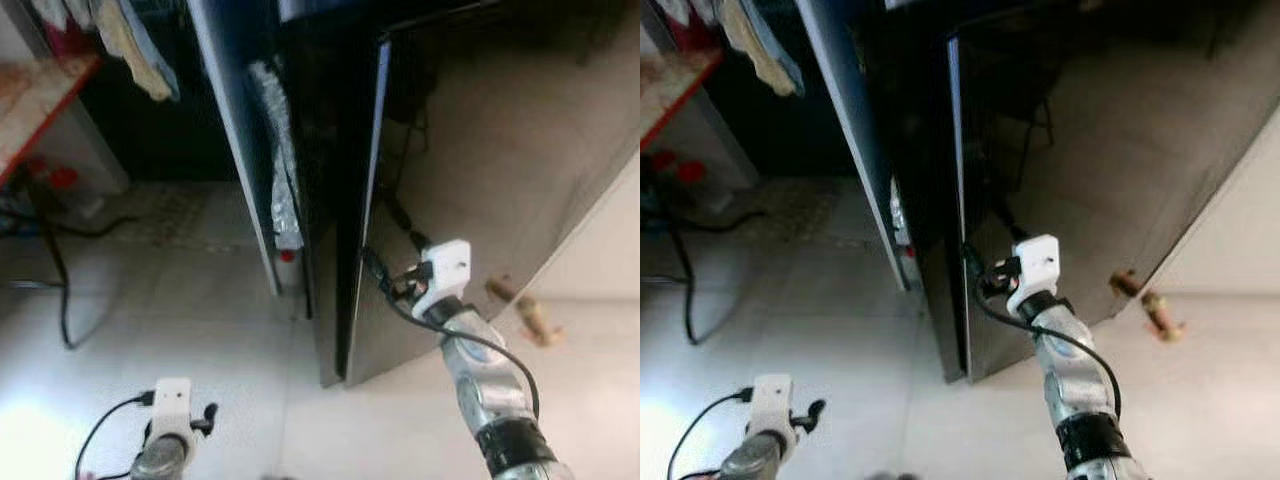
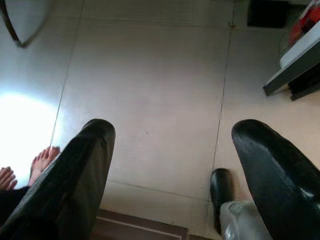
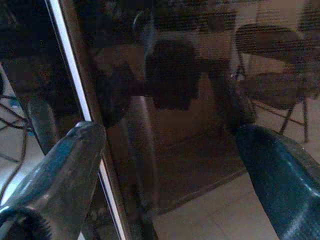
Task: Restocking fridge
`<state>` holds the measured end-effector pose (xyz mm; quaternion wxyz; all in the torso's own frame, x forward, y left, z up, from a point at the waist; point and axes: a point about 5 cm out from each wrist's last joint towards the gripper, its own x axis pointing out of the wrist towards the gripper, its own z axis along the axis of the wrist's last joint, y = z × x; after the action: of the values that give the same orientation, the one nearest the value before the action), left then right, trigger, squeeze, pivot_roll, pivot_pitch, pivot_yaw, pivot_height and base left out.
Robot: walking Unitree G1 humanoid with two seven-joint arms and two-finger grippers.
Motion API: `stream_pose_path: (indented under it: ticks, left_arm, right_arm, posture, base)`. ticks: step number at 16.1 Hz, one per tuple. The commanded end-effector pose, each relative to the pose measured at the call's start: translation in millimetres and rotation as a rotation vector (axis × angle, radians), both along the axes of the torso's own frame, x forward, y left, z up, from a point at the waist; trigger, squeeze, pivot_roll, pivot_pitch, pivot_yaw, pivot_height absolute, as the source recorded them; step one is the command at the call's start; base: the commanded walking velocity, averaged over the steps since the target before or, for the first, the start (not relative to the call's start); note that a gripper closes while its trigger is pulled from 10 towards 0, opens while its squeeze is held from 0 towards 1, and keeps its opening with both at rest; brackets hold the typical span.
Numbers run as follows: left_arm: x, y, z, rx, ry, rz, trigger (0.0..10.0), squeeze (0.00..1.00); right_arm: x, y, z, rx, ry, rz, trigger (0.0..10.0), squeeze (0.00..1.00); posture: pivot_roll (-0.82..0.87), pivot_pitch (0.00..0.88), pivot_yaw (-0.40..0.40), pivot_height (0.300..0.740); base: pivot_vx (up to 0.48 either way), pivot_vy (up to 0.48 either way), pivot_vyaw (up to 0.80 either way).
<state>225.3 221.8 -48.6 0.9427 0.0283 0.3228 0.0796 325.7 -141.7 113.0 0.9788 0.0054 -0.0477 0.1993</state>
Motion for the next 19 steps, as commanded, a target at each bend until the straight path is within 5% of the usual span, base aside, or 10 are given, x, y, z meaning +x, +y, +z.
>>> stream_pose_path:
  ticks: [1,7,19]
  left_arm:
    - [-7.0,6.9,-3.1,0.015,0.025,0.01,10.0,0.0]
    - [-5.9,4.2,-2.9,0.016,0.018,0.006,10.0,0.0]
    - [-3.6,1.4,-2.0,0.021,0.012,0.005,10.0,0.0]
  right_arm:
    - [1.9,-7.0,1.9,0.015,0.0,-0.048,10.0,0.0]
    - [0.6,-3.3,-0.5,-0.009,0.003,-0.026,10.0,0.0]
    - [1.9,-2.2,-2.2,-0.032,0.008,-0.038,10.0,0.0]
  posture:
    - [-0.11,0.148,0.056,0.74]
    - [-0.11,0.15,0.055,0.74]
    - [-0.11,0.151,0.056,0.74]
  base:
    - [0.277,0.0,0.0]
    - [0.269,0.0,0.0]
    - [0.0,0.0,0.0]
